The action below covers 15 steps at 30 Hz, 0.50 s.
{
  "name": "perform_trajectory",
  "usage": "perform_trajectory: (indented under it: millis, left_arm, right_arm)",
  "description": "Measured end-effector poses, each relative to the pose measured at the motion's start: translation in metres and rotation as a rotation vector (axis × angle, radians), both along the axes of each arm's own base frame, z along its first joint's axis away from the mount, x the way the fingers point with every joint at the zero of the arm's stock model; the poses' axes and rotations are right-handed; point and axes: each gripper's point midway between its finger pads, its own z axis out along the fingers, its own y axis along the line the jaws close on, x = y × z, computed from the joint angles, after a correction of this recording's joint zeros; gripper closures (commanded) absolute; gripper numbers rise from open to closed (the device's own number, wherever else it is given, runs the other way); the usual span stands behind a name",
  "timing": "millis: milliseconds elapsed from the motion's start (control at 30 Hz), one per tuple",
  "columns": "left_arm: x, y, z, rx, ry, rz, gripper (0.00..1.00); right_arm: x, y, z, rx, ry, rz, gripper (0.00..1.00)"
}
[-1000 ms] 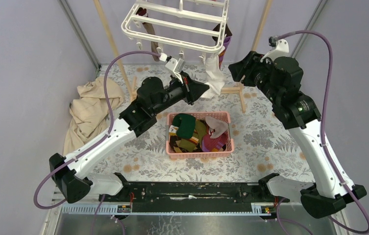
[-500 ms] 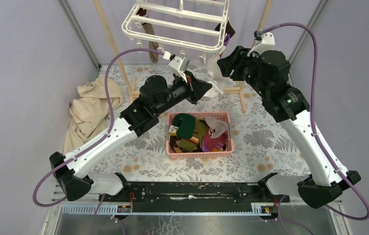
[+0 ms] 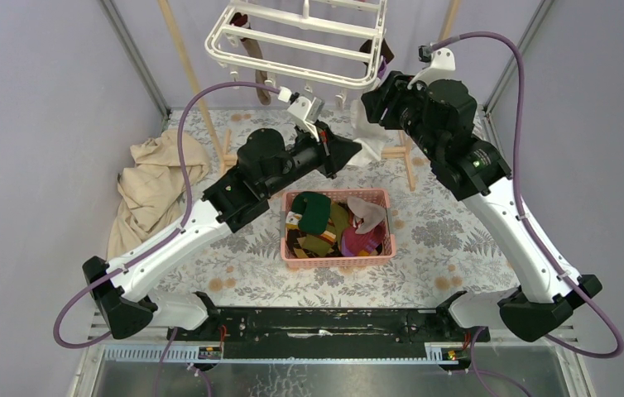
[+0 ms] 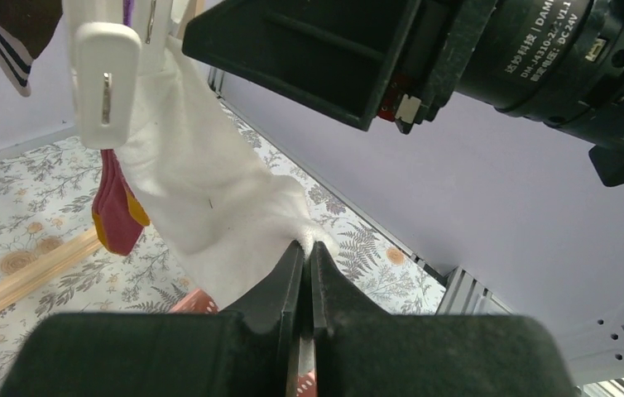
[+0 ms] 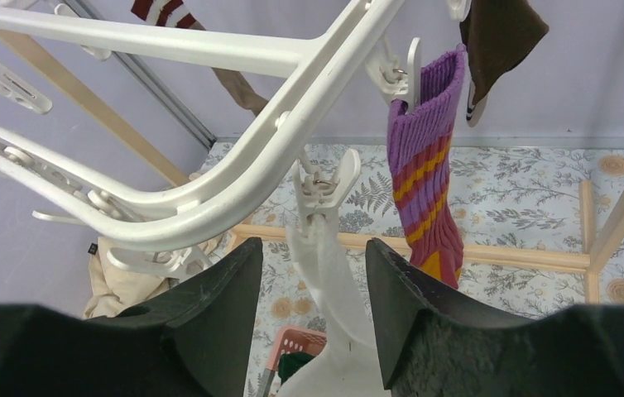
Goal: Remove the socks clipped to the hanger
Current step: Remove the sock from the hanger.
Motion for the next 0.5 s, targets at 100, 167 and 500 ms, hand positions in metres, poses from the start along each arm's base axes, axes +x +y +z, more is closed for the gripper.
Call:
perform_trajectory:
  millis: [100,167,500]
  left_arm:
    - [-0.002,-0.001,-0.001,0.003,0.003,-0.005,0.96]
    - [-0.004,-0.003,-0.002,0.005,0.004,-0.010,0.96]
    - [-0.008,-0.005,-0.007,0.021,0.018,-0.020,0.96]
  right_arm:
    - [0.002,0.001,0.000,0.000,-0.002,-0.003,0.44]
    - [0.004,0.002,0.001,0.002,-0.005,-0.003,0.44]
    - [0.014,0.004,0.001,0.008,-0.017,-0.026,0.47]
